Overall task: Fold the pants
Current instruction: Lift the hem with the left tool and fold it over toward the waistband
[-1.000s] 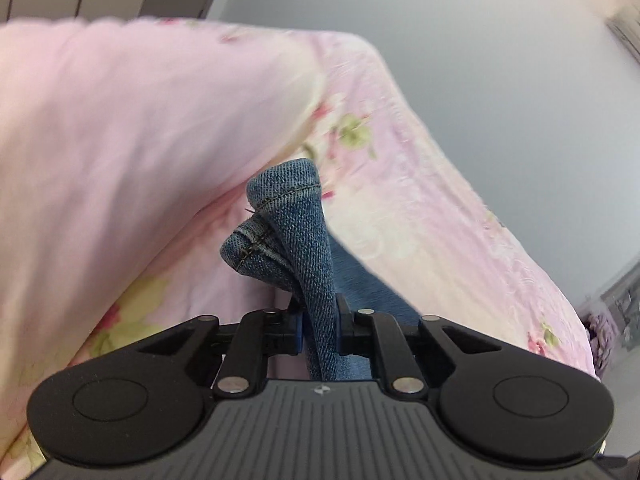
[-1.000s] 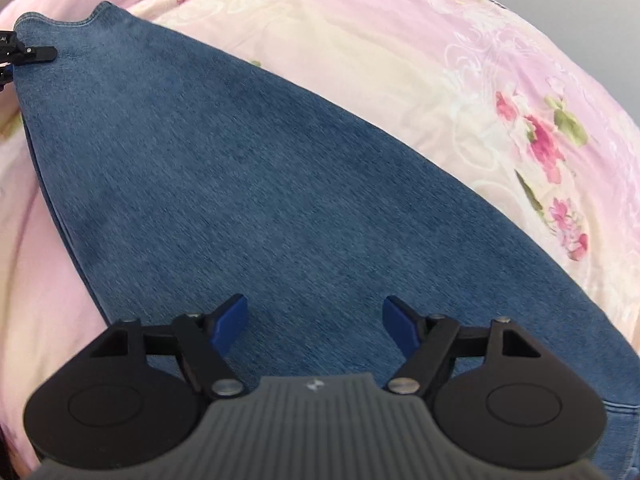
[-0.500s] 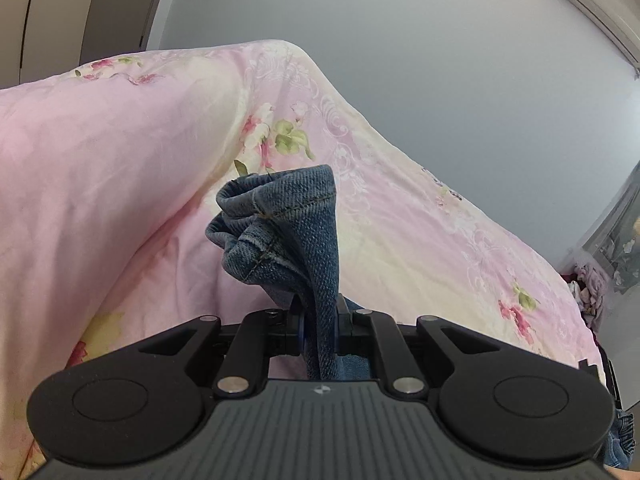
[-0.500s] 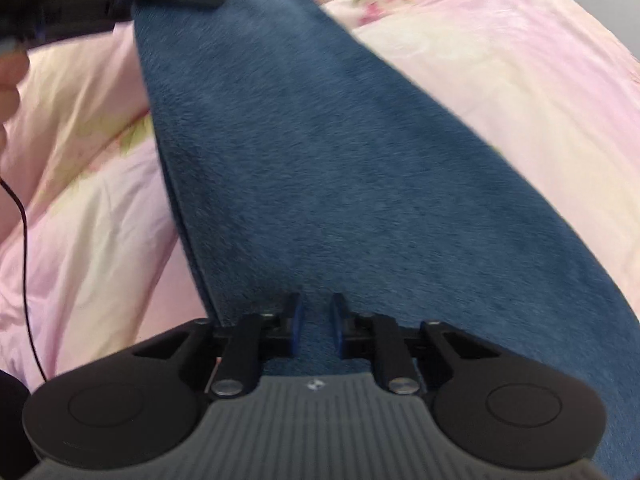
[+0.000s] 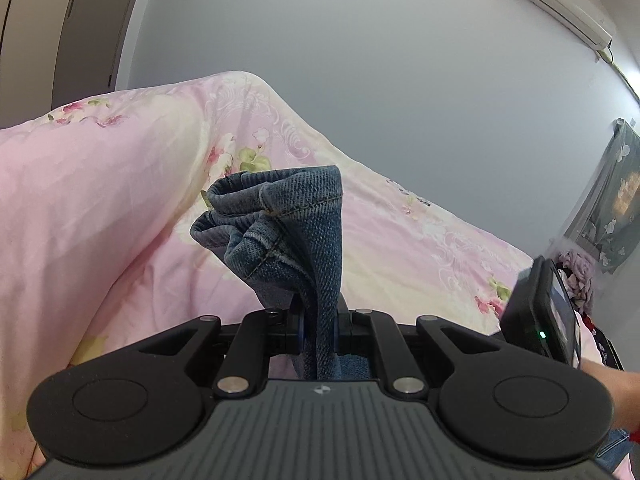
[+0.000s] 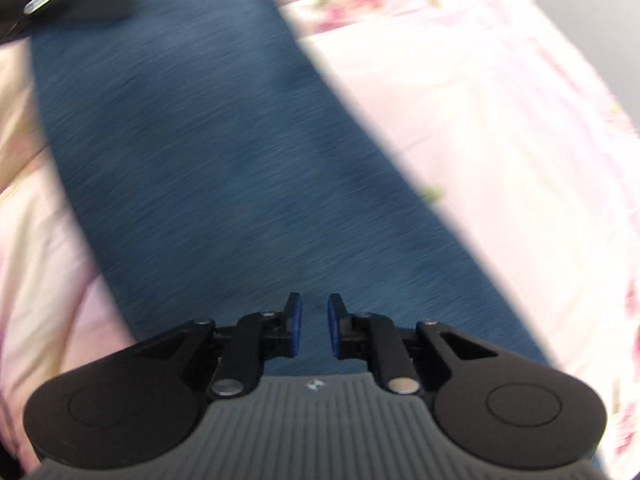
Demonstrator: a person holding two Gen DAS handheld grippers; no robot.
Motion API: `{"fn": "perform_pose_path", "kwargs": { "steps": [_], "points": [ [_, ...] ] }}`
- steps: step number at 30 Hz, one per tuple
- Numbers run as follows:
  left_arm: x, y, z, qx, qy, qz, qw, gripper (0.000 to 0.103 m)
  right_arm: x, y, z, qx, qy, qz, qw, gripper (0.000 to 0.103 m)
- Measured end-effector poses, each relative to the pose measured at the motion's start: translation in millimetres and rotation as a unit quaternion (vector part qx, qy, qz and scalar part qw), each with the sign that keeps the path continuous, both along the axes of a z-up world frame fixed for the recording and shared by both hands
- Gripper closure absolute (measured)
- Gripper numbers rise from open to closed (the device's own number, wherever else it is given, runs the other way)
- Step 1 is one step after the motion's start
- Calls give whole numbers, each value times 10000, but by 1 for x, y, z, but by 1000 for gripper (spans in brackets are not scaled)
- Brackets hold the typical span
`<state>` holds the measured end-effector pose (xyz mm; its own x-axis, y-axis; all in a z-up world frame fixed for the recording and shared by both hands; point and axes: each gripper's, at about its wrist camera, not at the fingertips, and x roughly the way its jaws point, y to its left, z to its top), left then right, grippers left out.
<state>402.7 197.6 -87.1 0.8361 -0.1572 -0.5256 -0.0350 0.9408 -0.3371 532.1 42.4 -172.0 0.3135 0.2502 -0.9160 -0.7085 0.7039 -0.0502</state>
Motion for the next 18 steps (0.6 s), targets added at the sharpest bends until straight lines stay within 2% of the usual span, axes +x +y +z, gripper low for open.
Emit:
{"fn": "perform_pose_path", "kwargs": {
  "steps": [3,5,8,12,18],
  "points": [
    [-1,-3,0,63,-32,-81,9999,91,22,7,-10,-344,-181,-28,9992,94],
    [0,-4,1,38,-69,-191,9998,91,32,9,-20,-417,-91,-23,9991,94],
    [2,-11,6,29,-88,-346,9994,91,25,9,-32,-502,-152,-6,9986,93],
    [1,-26,16,267,-143,-485,9984,91,6,6,-17,-502,-390,42,9980,93],
    [-11,-65,33,530,-368,-895,9939,90,-24,-50,17,-322,-356,-363,9982,93]
  ]
}}
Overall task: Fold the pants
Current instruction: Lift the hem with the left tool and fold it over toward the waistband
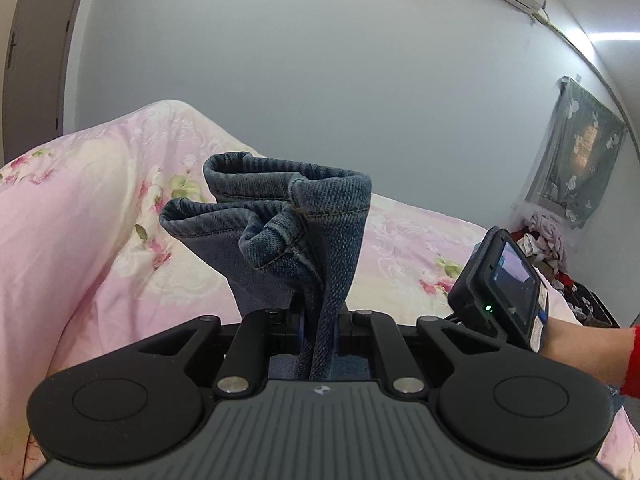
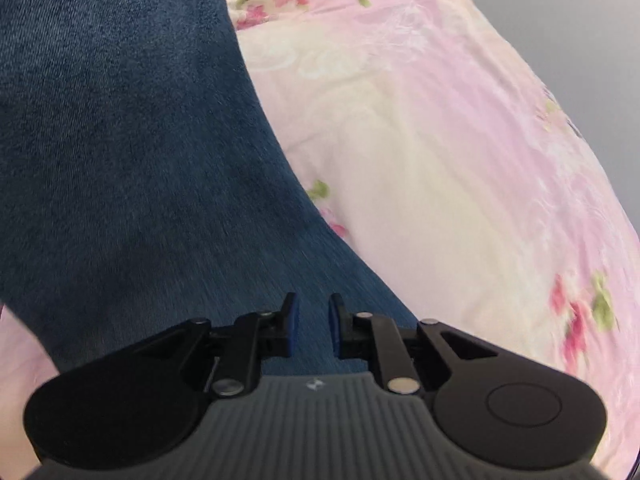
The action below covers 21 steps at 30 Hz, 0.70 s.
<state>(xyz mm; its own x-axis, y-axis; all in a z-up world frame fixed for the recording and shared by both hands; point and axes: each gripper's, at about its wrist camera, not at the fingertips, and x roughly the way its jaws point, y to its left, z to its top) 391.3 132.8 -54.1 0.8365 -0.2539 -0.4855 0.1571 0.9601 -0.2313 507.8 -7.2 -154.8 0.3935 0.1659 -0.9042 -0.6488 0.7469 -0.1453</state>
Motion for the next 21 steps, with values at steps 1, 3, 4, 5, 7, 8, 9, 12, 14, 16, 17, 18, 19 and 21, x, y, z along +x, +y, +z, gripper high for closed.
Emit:
{"fn": "perform_pose_path", "kwargs": {
  "steps": [1,3,4,5,7,8,9,12,14,16,17,18,19,21],
  "points": [
    [-3,-10,2,83,-39,-90,9999,90,-5,-13,4,54,17,-77,10000,92],
    [-8,-33,6,263,-114,-311,9991,90,-17,-37,12,128,58,-273,9995,89],
    [-10,-46,7,356,-137,-444,9983,90,-21,-45,16,172,90,-380,9991,89],
    [-12,-59,7,441,-148,-574,9973,90,-26,-56,19,215,106,-477,9986,89],
    [-17,-88,6,644,-159,-859,9941,90,-38,-81,23,278,158,-671,9972,89],
    [-19,-102,3,741,-155,-983,9923,90,-45,-92,24,296,173,-756,9965,89],
    [-22,-117,0,830,-126,-1118,9902,90,-48,-105,26,300,184,-832,9959,89],
    [-31,-162,-19,1166,21,-1604,9801,90,-60,-148,24,312,319,-1109,9928,89],
    [-38,-193,-39,1507,154,-1948,9691,90,-69,-173,22,353,451,-1300,9899,89],
    [-43,-219,-62,1756,393,-2221,9583,90,-79,-198,23,340,507,-1407,9882,89],
    [-45,-229,-74,1863,512,-2330,9531,90,-84,-206,20,331,531,-1455,9874,89],
    [-46,-237,-85,1963,640,-2406,9484,90,-89,-214,16,327,567,-1494,9866,89],
    [-47,-243,-96,2059,757,-2426,9450,90,-93,-221,11,312,606,-1519,9860,89],
    [-48,-248,-113,2191,852,-2420,9414,88,-103,-232,4,284,663,-1526,9857,89]
  ]
}}
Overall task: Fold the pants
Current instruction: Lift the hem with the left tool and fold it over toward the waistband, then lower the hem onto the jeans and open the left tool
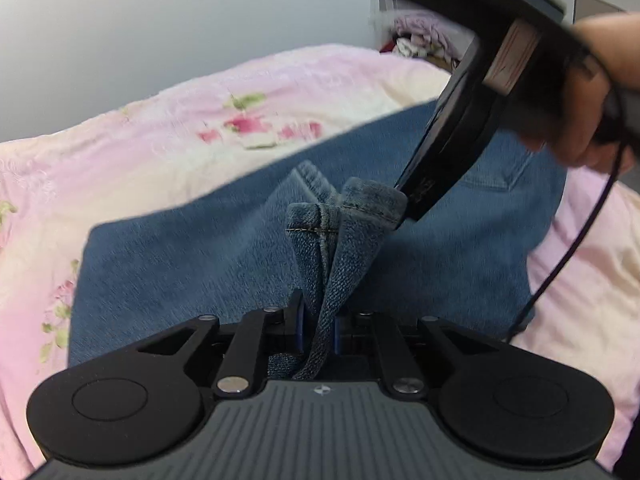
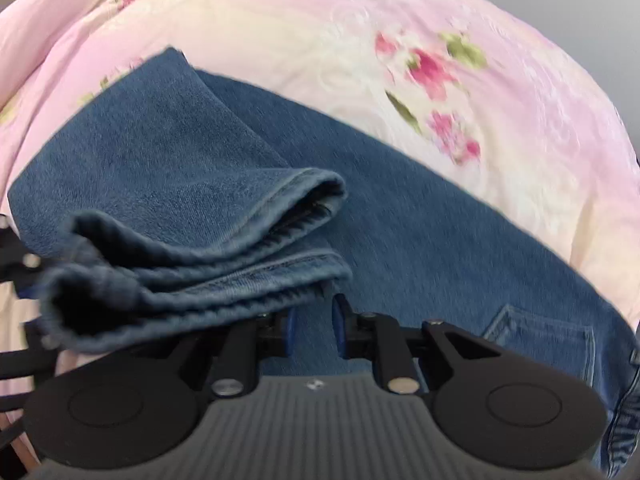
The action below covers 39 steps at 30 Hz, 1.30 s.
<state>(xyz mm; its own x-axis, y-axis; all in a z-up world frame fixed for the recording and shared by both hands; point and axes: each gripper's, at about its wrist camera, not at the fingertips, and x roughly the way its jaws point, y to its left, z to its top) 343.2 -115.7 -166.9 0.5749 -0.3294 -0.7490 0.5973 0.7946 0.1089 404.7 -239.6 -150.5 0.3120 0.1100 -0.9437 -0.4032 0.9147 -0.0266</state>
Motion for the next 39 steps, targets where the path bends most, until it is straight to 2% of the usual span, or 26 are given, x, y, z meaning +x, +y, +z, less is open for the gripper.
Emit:
{"fn": "perform_pose_path", "kwargs": {
  "steps": [2,5,7,8,9,13,17,20,23,26,29,33,34,36,39],
  "points": [
    [2,-1,-11,110,166,83,9998,86,-8,-5,-6,58,29,-28,10000,89],
    [-4,-4,-18,178,133,48,9997,80,-18,-17,-9,216,32,-130,9997,85],
    [-7,-3,-16,79,183,37,9998,67,-20,-21,-9,245,-3,-140,9996,79],
    [-11,-3,-12,-30,268,12,9996,56,-17,-23,-11,244,-29,-143,9996,77],
    [-15,-2,-7,-186,356,-6,9992,50,-19,-23,-9,244,-50,-149,9996,77],
    [-26,6,2,-597,491,-1,9970,46,-17,-31,-7,250,-161,-217,9993,73],
    [-34,36,13,-1458,1007,-28,9842,43,-23,-39,0,256,-249,-230,9991,68],
    [-38,54,26,-1680,942,152,9812,43,-28,-40,8,351,-323,-302,9984,60],
    [-31,79,38,-1671,725,420,9824,43,-30,-40,16,548,-337,-470,9968,53],
    [-24,100,47,-1389,386,793,9864,43,-30,-40,23,894,-345,-684,9930,45],
    [-9,126,48,-1215,337,1260,9840,43,-26,-38,24,1277,-285,-933,9870,37],
    [10,151,43,-1158,356,1695,9781,43,-18,-36,19,1779,-247,-1376,9741,38],
    [16,157,40,-1150,387,1814,9759,43,-15,-35,18,1861,-272,-1442,9715,41],
    [25,165,36,-1147,429,1954,9730,43,-5,-31,17,1935,-340,-1501,9690,56],
    [27,182,35,-1099,448,2031,9719,43,17,-27,14,1994,-376,-1720,9640,57]
  ]
}}
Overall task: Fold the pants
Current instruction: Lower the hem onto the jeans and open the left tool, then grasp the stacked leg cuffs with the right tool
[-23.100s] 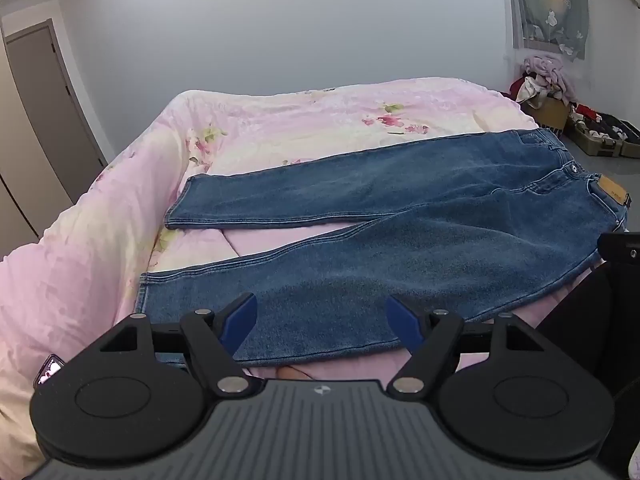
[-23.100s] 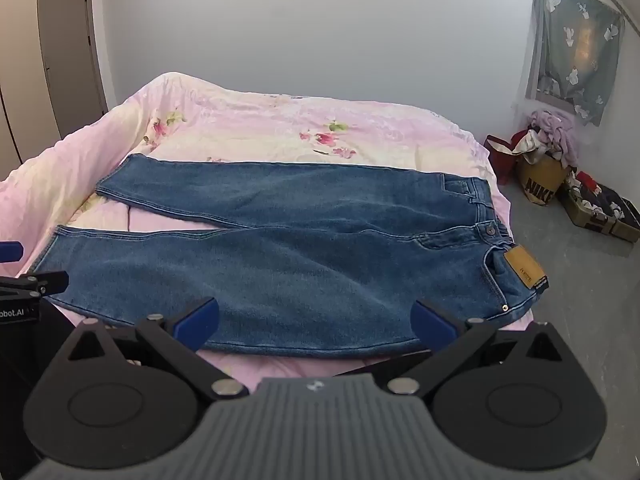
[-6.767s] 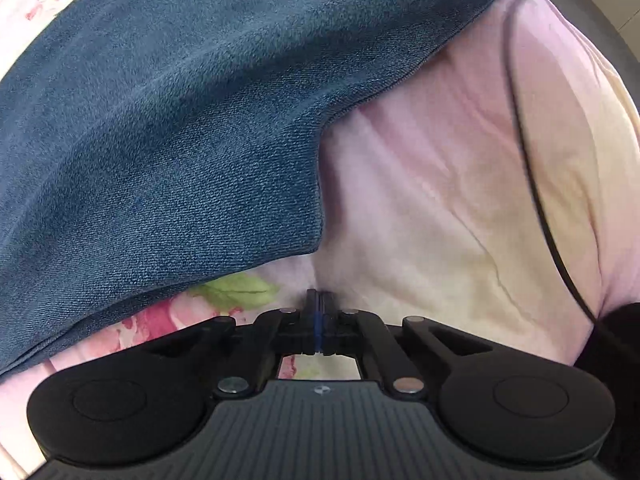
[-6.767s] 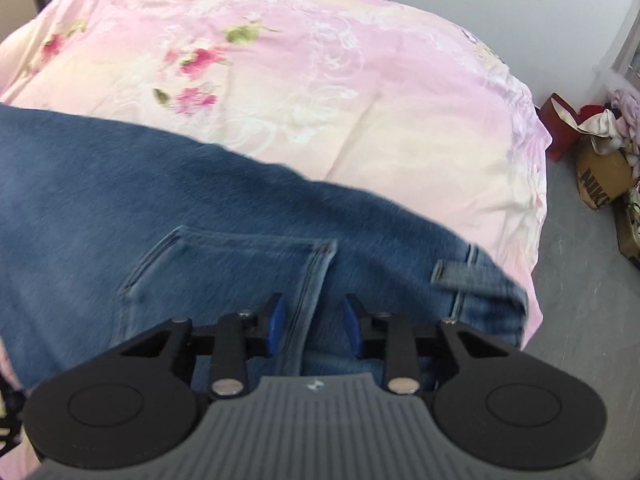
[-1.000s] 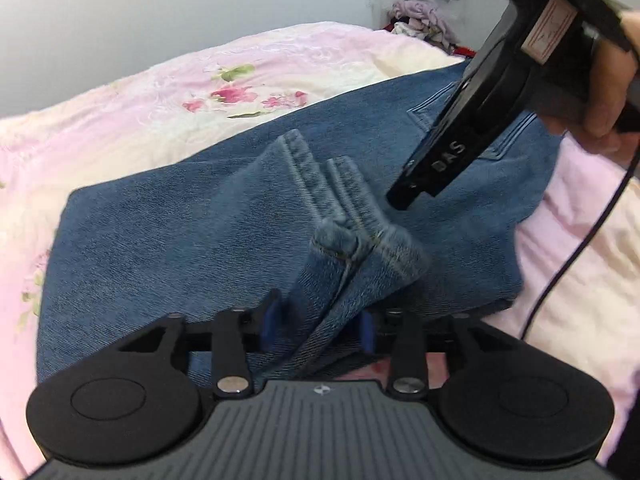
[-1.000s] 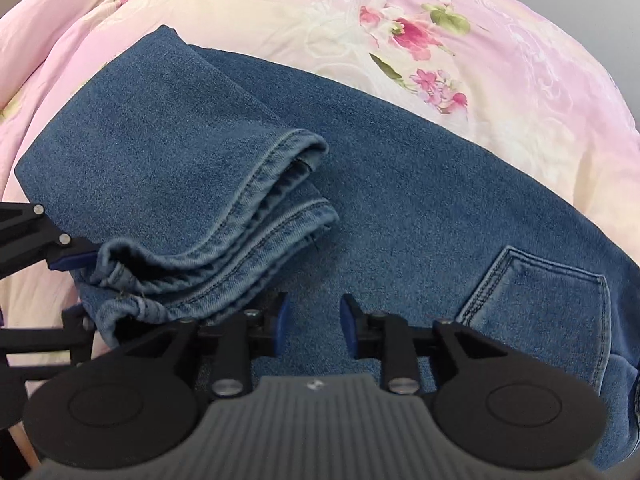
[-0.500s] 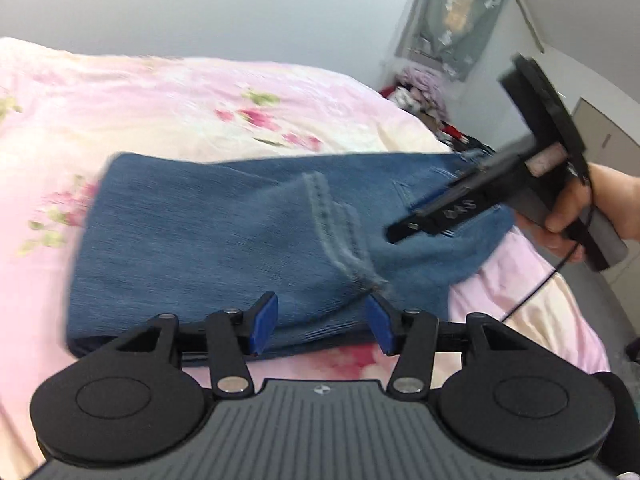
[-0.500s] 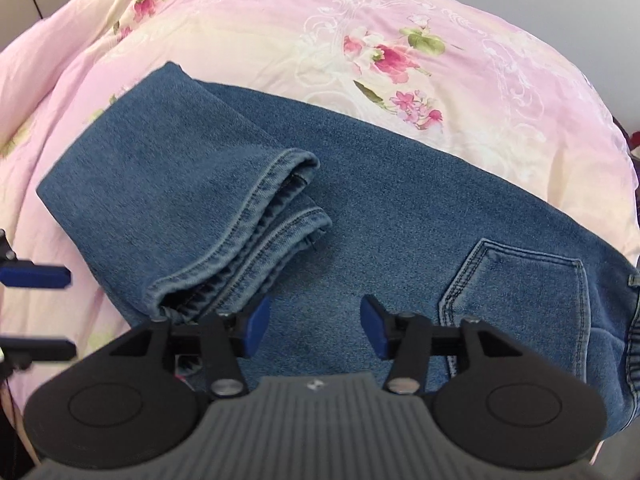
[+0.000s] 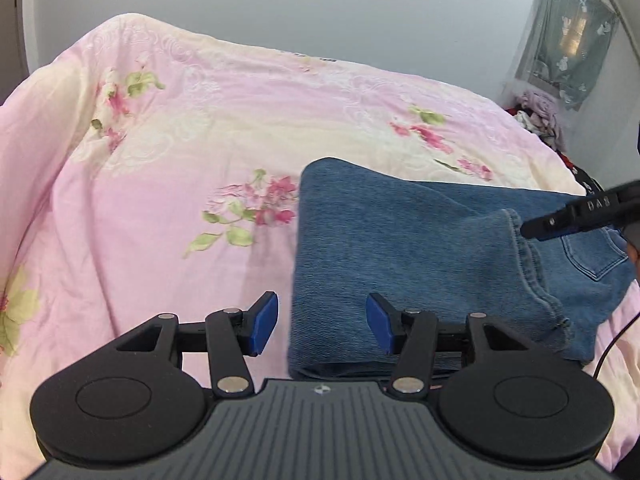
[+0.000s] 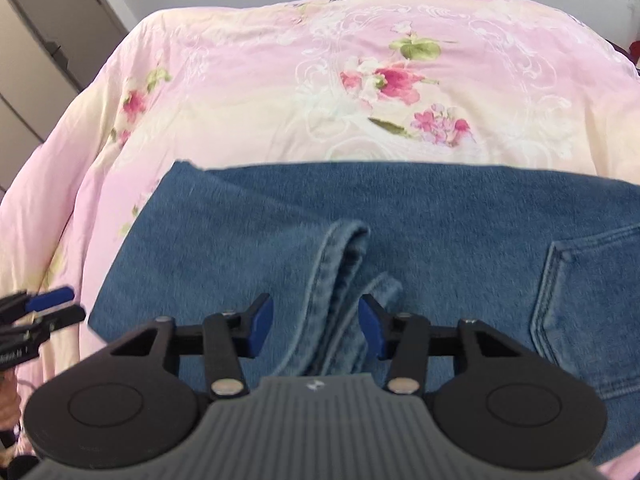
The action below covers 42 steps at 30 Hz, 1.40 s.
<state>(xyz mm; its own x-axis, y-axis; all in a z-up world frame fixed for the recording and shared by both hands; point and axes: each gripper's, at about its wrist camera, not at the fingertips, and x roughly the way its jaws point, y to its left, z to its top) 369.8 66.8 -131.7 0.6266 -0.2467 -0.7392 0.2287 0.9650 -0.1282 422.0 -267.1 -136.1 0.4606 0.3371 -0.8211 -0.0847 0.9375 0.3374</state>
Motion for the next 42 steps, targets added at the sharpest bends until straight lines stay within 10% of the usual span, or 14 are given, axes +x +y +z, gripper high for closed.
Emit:
{"fn": "perform_pose_path", "kwargs": {
  "steps": [5,9,16,22,26,29,32,42],
  "points": [
    [-1,15,-3,104,71,29,9999,43,27,5,-26,238,504,-363,9978,59],
    [3,25,-5,51,87,131,9999,43,11,8,-15,-79,138,-217,9996,99],
    [9,26,-2,-39,67,158,9998,43,-26,-1,31,-176,-240,-121,9995,103],
    [23,5,-13,128,122,95,9998,44,-14,-6,-20,-447,317,-448,9975,103],
    [30,0,-22,81,339,41,9994,64,-12,1,-30,-488,223,-364,9979,103],
    [31,-4,-27,54,461,-101,9989,86,-21,-5,-22,-373,183,-313,9986,91],
    [33,-10,-30,189,490,-140,9985,86,-32,-15,-24,-206,264,-480,9983,36],
    [32,-18,-31,362,509,-134,9980,86,-30,-24,-72,1313,487,-1216,9827,38]
  ]
}}
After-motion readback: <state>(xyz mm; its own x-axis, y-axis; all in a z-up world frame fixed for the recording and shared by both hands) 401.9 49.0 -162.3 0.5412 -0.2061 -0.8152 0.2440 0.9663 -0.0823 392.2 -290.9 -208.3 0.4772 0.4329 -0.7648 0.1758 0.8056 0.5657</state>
